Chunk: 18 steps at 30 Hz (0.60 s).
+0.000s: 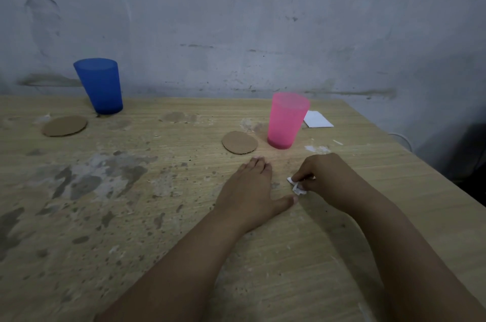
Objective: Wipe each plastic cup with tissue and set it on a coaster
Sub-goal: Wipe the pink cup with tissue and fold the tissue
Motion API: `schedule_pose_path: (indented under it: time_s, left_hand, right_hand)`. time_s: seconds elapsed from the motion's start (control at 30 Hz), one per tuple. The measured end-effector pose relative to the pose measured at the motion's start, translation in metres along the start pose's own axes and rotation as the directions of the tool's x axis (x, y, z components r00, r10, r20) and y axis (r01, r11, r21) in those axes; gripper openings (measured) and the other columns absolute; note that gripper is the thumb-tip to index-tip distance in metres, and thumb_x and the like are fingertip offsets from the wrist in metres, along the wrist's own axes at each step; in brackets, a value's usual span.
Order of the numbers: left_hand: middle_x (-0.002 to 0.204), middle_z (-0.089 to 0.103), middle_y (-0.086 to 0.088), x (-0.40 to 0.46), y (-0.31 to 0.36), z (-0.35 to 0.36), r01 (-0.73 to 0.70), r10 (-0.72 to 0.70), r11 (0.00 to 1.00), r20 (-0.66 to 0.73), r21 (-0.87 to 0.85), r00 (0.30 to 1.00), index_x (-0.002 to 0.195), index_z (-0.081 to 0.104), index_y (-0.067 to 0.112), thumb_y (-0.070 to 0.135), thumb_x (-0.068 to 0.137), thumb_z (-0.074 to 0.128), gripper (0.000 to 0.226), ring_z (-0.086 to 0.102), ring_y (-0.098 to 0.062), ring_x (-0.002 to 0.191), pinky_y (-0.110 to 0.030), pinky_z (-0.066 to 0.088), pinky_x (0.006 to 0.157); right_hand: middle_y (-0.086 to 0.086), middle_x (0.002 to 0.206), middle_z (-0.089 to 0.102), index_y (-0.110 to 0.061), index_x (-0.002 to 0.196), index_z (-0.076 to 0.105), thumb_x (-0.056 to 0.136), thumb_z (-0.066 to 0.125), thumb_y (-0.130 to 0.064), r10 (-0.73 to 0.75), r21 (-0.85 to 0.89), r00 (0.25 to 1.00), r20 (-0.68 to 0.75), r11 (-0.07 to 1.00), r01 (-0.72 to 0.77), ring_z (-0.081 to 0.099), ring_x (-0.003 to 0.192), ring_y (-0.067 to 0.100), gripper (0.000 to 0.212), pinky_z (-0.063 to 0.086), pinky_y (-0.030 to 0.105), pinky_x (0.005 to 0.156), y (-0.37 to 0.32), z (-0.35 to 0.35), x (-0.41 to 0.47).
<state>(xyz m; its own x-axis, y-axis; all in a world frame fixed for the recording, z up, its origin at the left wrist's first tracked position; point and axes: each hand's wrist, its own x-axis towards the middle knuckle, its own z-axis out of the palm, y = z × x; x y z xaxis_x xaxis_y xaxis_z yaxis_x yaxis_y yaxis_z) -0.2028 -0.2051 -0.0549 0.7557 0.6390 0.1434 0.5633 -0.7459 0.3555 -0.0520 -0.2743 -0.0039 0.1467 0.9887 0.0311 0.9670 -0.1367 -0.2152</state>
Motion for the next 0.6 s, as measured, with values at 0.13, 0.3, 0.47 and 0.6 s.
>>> schedule_pose_path:
  time_s: [0.13,0.3,0.47,0.6]
  left_hand:
    - [0.160,0.011,-0.008,0.001,-0.001,0.001,-0.002,0.002,1.000,-0.005,0.003,1.000,0.150,0.016,0.007,0.068,0.085,0.043,0.093,0.005,-0.017,0.147,-0.030,0.008,0.119]
    - [0.160,0.012,-0.009,0.002,-0.001,0.003,-0.006,0.006,1.000,-0.006,0.011,1.000,0.150,0.017,0.007,0.067,0.085,0.044,0.093,0.006,-0.018,0.147,-0.031,0.008,0.119]
    - [0.159,0.014,-0.010,0.001,0.002,0.001,0.002,-0.002,1.000,-0.009,0.007,1.000,0.149,0.019,0.007,0.068,0.084,0.043,0.093,0.008,-0.019,0.147,-0.030,0.009,0.118]
    - [0.159,0.017,-0.010,0.000,0.002,0.000,0.003,-0.003,1.000,-0.014,-0.002,1.000,0.149,0.022,0.008,0.067,0.084,0.045,0.091,0.010,-0.018,0.147,-0.030,0.010,0.118]
  right_hand:
    - [0.008,0.096,0.074,-0.008,0.094,0.075,0.082,0.062,-0.006,0.012,-0.029,1.000,-0.010,1.000,-0.012,0.066,0.089,0.021,0.018,0.040,0.019,0.067,-0.005,0.002,0.004]
    - [0.009,0.090,0.073,-0.007,0.088,0.074,0.081,0.058,-0.004,0.054,-0.058,0.996,-0.067,0.997,-0.057,0.063,0.088,0.022,0.018,0.047,0.031,0.075,-0.013,0.005,0.006]
    - [0.015,0.088,0.071,-0.004,0.085,0.072,0.082,0.060,-0.014,0.085,-0.108,0.991,-0.101,0.990,-0.095,0.061,0.089,0.028,0.015,0.047,0.033,0.071,-0.018,0.009,0.010]
    - [0.017,0.092,0.064,-0.006,0.070,0.055,0.083,0.059,-0.015,0.117,-0.209,0.981,-0.156,0.967,-0.148,0.058,0.089,0.030,0.017,0.036,0.028,0.064,-0.026,0.017,0.017]
